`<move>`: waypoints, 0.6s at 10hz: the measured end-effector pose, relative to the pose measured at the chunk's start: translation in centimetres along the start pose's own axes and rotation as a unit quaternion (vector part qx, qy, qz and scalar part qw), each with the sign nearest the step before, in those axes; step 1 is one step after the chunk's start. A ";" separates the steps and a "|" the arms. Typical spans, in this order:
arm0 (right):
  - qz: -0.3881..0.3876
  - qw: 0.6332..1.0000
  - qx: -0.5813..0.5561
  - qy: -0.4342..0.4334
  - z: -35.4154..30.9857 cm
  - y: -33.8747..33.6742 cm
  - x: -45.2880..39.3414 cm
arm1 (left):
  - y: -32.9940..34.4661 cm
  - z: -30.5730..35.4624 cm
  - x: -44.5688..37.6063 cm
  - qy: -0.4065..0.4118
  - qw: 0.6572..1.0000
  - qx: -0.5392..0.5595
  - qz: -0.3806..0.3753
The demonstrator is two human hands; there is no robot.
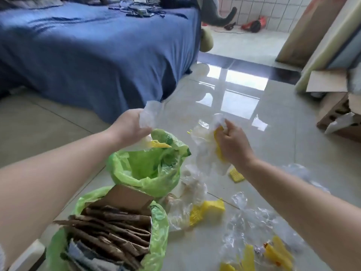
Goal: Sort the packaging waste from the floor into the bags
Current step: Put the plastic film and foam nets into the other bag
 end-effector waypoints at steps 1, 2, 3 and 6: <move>-0.033 0.997 -0.057 0.031 0.0 7.7 -2.1 | 2.7 -4.0 -1.9 -0.001 0.998 -0.042 -0.042; -0.085 0.996 -0.004 0.016 0.3 15.3 -3.7 | 6.9 -9.1 -3.4 -0.024 0.987 -0.101 -0.123; -0.168 0.975 0.141 -0.039 0.7 21.5 -4.2 | 10.5 -12.9 -4.4 -0.032 0.974 -0.107 -0.199; -0.370 0.821 0.429 -0.067 7.7 32.9 -4.9 | 17.4 -19.1 -4.9 -0.024 0.875 -0.359 -0.324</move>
Point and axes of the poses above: each hand's wrist, its own x-axis away from the middle knuckle, its own y-axis out of the palm, z = x × y, the point moved 10 cm from there along -x, towards the middle knuckle, and after that the axes turned 3 degrees about -x, right-handed, at the moved point
